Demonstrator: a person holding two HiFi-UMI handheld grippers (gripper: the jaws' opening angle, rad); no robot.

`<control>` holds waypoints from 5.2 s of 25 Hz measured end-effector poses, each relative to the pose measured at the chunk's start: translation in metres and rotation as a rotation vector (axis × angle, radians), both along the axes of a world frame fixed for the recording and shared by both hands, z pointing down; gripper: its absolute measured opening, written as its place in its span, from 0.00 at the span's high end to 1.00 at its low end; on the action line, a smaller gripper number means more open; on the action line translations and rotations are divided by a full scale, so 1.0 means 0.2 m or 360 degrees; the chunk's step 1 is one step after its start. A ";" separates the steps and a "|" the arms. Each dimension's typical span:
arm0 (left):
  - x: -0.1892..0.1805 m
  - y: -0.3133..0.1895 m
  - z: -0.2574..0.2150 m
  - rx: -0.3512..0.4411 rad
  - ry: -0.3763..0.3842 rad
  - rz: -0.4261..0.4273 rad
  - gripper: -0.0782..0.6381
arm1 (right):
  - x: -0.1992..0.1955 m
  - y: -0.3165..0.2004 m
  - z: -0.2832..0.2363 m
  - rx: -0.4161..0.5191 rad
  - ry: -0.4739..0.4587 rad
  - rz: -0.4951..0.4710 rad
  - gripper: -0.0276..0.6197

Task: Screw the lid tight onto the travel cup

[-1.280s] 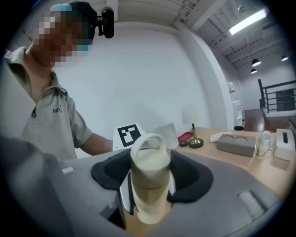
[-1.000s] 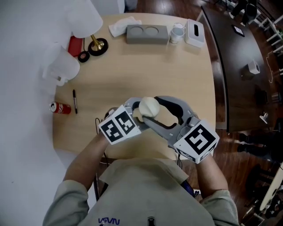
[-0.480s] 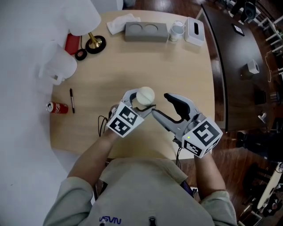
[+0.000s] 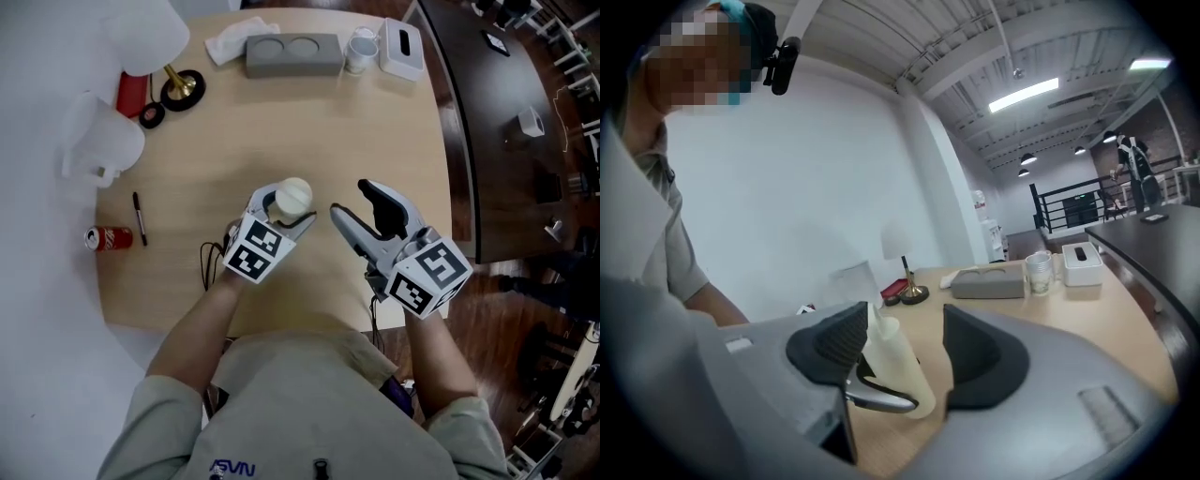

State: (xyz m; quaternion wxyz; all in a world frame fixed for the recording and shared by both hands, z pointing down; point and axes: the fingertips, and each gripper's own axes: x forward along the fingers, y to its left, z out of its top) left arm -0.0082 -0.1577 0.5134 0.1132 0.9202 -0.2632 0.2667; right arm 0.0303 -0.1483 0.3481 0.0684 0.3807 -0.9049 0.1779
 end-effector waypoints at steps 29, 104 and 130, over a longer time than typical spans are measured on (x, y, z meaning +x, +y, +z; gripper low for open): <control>-0.25 0.15 -0.08 0.0068 0.0110 -0.0129 0.43 | 0.09 0.01 -0.07 0.0028 -0.0047 0.0119 0.57; -0.59 1.98 -1.05 0.0501 0.0394 -0.0846 0.89 | 0.00 1.90 -0.44 0.0477 0.0086 0.0473 0.96; -0.56 2.15 -1.00 0.0447 0.0410 -0.0651 0.89 | -0.04 2.15 -0.33 0.0402 0.0091 0.0602 0.96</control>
